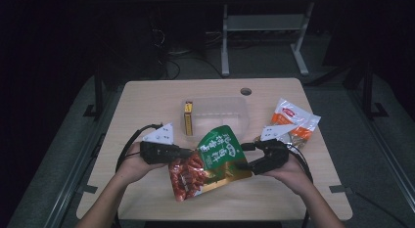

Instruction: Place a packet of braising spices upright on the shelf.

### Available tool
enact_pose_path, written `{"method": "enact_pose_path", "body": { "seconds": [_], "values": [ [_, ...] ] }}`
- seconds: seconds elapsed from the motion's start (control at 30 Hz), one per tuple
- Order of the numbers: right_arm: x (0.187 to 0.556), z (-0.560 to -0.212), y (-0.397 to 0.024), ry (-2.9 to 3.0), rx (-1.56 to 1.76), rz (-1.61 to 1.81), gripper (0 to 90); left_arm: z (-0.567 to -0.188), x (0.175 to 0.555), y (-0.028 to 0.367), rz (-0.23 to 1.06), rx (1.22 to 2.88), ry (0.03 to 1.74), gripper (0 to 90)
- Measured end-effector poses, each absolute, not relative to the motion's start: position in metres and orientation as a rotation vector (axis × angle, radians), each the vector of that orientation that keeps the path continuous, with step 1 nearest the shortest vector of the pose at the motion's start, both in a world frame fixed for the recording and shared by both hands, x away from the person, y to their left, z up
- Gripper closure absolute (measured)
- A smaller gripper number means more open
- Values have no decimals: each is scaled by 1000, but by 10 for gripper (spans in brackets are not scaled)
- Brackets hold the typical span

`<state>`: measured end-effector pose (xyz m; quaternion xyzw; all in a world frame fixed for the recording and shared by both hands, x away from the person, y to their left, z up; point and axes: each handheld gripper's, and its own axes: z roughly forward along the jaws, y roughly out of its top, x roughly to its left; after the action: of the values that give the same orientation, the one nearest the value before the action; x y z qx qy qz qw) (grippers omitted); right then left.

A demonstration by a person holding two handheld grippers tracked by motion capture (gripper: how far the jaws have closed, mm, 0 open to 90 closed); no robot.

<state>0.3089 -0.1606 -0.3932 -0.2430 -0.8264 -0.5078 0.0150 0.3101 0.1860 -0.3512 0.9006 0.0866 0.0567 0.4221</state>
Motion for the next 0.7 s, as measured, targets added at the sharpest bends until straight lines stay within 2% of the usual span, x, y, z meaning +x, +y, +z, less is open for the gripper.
{"method": "enact_pose_path", "body": {
  "seconds": [0.1, 0.27, 0.7],
  "values": [
    [313, -389, -155, -2548, -736, -1606, 252, -352, 308, 182, 134, 2258, 194, 896],
    [311, -394, -154, -2556, -708, -1567, 329, -354, 306, 177, 121, 2269, 159, 896],
    [309, -404, -159, -2519, -639, -1532, 776, -353, 301, 173, 115, 2259, 116, 896]
  ]
}}
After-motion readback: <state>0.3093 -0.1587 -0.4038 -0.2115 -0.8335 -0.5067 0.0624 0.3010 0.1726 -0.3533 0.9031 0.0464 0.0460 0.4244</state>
